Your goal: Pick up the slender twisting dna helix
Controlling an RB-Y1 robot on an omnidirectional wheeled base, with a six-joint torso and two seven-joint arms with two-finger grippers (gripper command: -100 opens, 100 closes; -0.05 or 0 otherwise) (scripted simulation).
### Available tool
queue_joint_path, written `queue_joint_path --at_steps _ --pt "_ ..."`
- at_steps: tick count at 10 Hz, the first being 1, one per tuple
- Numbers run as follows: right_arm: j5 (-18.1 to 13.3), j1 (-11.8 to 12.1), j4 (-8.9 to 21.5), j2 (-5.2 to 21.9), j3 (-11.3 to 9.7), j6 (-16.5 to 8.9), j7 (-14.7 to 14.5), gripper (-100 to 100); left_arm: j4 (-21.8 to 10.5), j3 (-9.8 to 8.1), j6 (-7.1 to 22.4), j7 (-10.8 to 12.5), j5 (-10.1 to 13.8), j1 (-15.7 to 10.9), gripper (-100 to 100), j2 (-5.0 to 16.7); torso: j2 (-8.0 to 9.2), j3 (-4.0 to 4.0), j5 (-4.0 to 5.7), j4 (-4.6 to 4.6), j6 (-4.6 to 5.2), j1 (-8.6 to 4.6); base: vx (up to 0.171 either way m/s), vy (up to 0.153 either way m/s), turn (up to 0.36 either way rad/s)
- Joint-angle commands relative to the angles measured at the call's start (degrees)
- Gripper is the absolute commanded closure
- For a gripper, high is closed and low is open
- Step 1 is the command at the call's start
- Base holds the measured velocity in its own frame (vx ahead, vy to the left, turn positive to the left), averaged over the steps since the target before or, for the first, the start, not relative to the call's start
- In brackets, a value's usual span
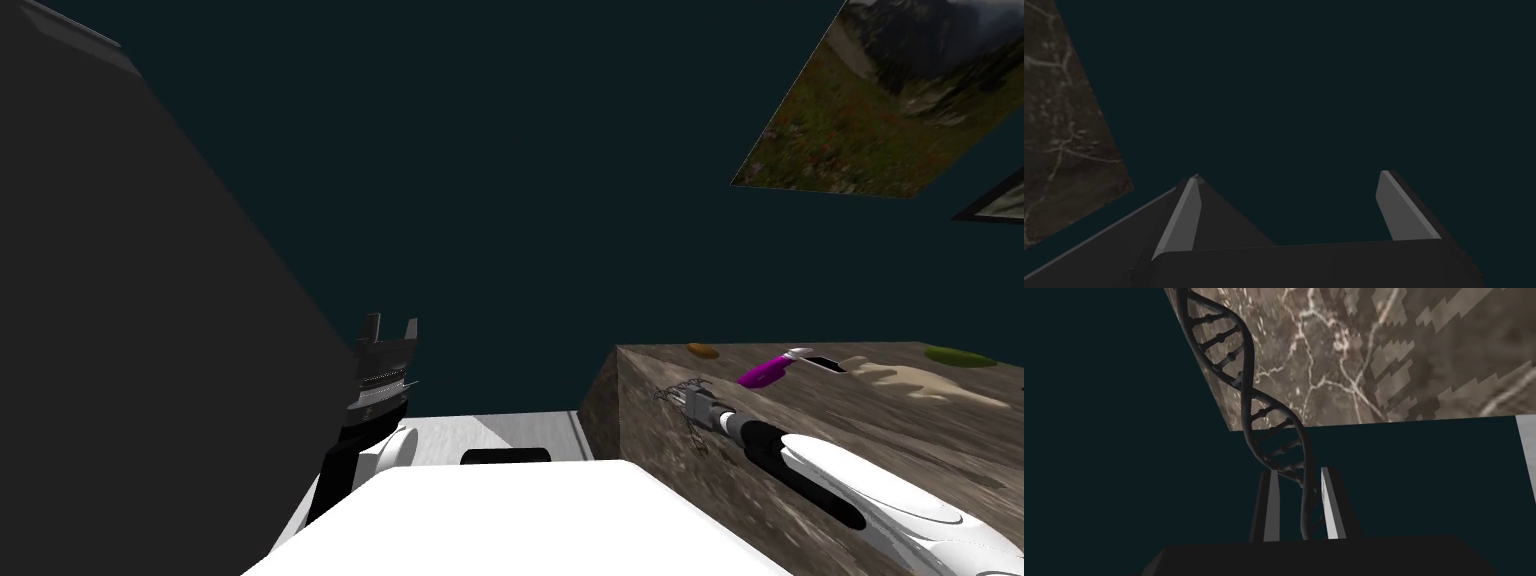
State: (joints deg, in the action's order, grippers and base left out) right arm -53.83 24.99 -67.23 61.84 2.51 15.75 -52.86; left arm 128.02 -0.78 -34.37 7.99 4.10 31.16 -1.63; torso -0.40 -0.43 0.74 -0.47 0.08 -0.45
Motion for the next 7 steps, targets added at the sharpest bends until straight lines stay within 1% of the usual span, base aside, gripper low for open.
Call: queue_joint_path --at_steps 1,2,3,4,5,6,7 --pt "0.15 2.41 -1.35 0.31 0.14 -0.19 0.24 100 0.00 0.00 0.00 0.00 0.00 0.00 0 0.00 0.00 0.00 0.00 0.00 0.00 0.00 0.028 0.008 0.022" --pt "2.25 4.77 -4.40 1.20 2.89 -0.28 -1.89 100 0.00 0.00 0.00 0.00 0.00 0.00 0 0.00 0.11 0.06 0.01 0.01 0.03 -0.06 0.112 0.043 -0.124" --pt "2.25 5.77 -5.06 1.20 3.24 -0.28 -1.89 100 0.00 0.00 0.00 0.00 0.00 0.01 0 0.00 -0.10 -0.03 -0.09 0.02 0.05 0.05 0.118 0.035 -0.088" --pt "2.25 7.77 -6.41 1.20 3.24 -0.28 -1.89 100 0.00 0.00 0.00 0.00 0.00 0.01 0 0.00 -0.15 -0.07 -0.09 0.00 -0.03 0.09 0.057 0.006 0.020" --pt "2.25 8.39 -6.41 1.20 3.24 -0.28 -1.89 100 0.00 0.00 0.00 0.00 0.00 0.00 0 0.00 -0.02 -0.01 -0.02 0.00 -0.01 -0.01 0.016 -0.004 0.019" --pt "2.18 7.47 -5.87 0.91 3.27 -0.14 -2.13 100 0.00 0.00 0.00 0.00 0.00 0.00 0 0.00 0.12 0.06 0.01 0.02 0.01 -0.11 0.000 0.000 0.000" --pt "2.17 7.54 -5.84 0.87 3.23 -0.06 -2.21 0 0.00 0.00 0.00 0.00 0.00 -0.01 0 0.00 0.18 0.11 -0.01 0.05 0.00 -0.12 0.000 0.000 0.000"
